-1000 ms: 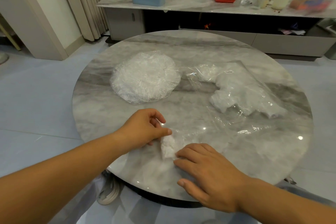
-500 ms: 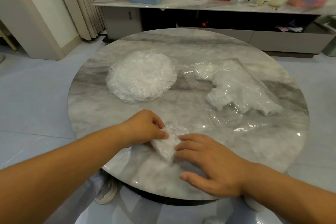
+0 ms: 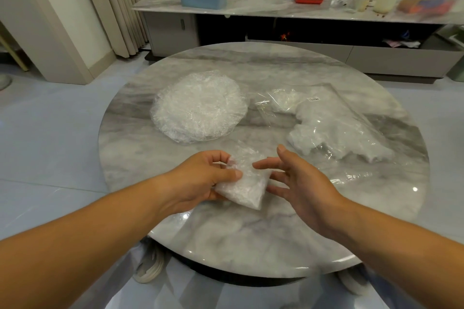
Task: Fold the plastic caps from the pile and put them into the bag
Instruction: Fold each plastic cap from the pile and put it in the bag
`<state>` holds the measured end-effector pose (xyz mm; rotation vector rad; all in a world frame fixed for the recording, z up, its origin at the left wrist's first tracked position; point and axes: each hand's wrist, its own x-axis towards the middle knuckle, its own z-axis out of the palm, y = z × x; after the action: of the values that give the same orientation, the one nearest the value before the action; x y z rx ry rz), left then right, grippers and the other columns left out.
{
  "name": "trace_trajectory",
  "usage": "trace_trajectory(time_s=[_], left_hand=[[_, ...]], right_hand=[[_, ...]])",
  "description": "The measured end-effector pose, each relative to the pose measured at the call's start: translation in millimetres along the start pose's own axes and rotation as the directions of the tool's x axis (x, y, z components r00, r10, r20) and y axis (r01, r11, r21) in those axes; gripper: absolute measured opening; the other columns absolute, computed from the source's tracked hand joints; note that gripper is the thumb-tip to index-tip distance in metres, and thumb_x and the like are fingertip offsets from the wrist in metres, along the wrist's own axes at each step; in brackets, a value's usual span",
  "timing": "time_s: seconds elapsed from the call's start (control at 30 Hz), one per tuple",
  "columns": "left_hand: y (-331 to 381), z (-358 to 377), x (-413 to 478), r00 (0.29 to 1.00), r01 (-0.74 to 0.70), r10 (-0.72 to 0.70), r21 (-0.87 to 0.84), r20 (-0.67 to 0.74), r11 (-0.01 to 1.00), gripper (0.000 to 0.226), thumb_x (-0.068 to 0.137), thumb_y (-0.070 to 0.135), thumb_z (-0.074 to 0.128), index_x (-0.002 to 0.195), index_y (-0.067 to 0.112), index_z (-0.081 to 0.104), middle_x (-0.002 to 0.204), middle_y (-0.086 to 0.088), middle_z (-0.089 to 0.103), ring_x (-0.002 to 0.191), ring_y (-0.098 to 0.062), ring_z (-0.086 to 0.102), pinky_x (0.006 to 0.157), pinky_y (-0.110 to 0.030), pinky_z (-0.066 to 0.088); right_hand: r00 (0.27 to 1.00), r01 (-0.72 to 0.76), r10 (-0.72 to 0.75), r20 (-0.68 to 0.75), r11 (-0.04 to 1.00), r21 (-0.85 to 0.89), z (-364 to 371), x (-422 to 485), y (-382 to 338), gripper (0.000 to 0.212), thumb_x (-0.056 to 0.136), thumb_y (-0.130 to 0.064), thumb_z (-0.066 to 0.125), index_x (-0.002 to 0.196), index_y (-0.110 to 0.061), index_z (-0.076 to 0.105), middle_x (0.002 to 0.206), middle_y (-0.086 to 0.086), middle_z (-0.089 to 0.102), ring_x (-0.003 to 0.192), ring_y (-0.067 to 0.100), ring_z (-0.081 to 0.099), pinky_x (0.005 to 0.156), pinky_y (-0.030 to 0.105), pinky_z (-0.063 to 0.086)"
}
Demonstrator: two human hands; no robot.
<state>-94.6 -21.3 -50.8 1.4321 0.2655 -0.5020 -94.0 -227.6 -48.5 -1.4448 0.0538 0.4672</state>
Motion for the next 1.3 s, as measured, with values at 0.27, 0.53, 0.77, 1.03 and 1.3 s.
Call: trace_trajectory(time_s=[0.27,0.53,0.77,1.03,1.3], left_hand=[[-6,2,-1,0.999,0.037,-0.036,0.075,-0.007,0.997,0.018,0.087,-0.001,0.072,0.097,0.009,0.061,0.117,-0.028,0.068,0.096,-0.031,0.071,0.089,-0.053,0.058],[-4,1,-1,0.985,0.168,-0.165,0.058,-0.049,0.984,0.025,0.091,0.001,0.069,0.113,0.004,0.060,0.109,-0.021,0.070,0.083,-0.027,0.075,0.061,-0.040,0.063],[3,-9,-3,0.937,0.316,-0.289,-0.126,0.198,0.940,0.029,0.091,-0.003,0.060,0.119,0.000,0.064,0.121,-0.022,0.069,0.107,-0.029,0.070,0.087,-0.039,0.061],[5,-10,-2,0.941,0.318,-0.278,-0.223,0.191,0.922,0.059,0.082,0.039,0.079,0.122,0.000,0.060,0.116,-0.023,0.066,0.107,-0.035,0.068,0.091,-0.045,0.059],[1,3,1,0.991,0.136,-0.137,-0.101,0.000,0.986,0.031,0.089,-0.010,0.064,0.119,0.000,0.062,0.117,-0.026,0.068,0.094,-0.031,0.073,0.075,-0.038,0.064]], right_hand=[[0.994,0.111,-0.108,0.034,0.988,-0.111,-2,2,1,0.044,0.100,-0.045,0.050,0.095,-0.014,0.081,0.117,-0.002,0.074,0.112,0.018,0.067,0.099,0.042,0.051],[0.866,0.500,-0.400,0.300,0.678,-0.539,-13,-4,16,0.049,0.094,-0.055,0.044,0.111,-0.023,0.076,0.115,-0.020,0.069,0.118,0.003,0.060,0.100,0.016,0.042],[0.784,0.611,-0.436,0.441,0.417,-0.673,-17,-8,20,0.047,0.100,-0.048,0.043,0.122,-0.020,0.072,0.120,-0.017,0.067,0.119,0.002,0.057,0.102,0.019,0.041],[0.700,0.690,-0.364,0.614,0.125,-0.713,-16,-15,20,0.050,0.101,-0.048,0.046,0.140,-0.018,0.054,0.118,-0.005,0.064,0.113,0.009,0.055,0.096,0.036,0.047],[0.763,0.625,-0.426,0.486,0.292,-0.724,-22,-21,17,0.050,0.098,-0.054,0.045,0.139,-0.028,0.056,0.147,-0.013,0.048,0.138,0.003,0.041,0.111,0.022,0.034]])
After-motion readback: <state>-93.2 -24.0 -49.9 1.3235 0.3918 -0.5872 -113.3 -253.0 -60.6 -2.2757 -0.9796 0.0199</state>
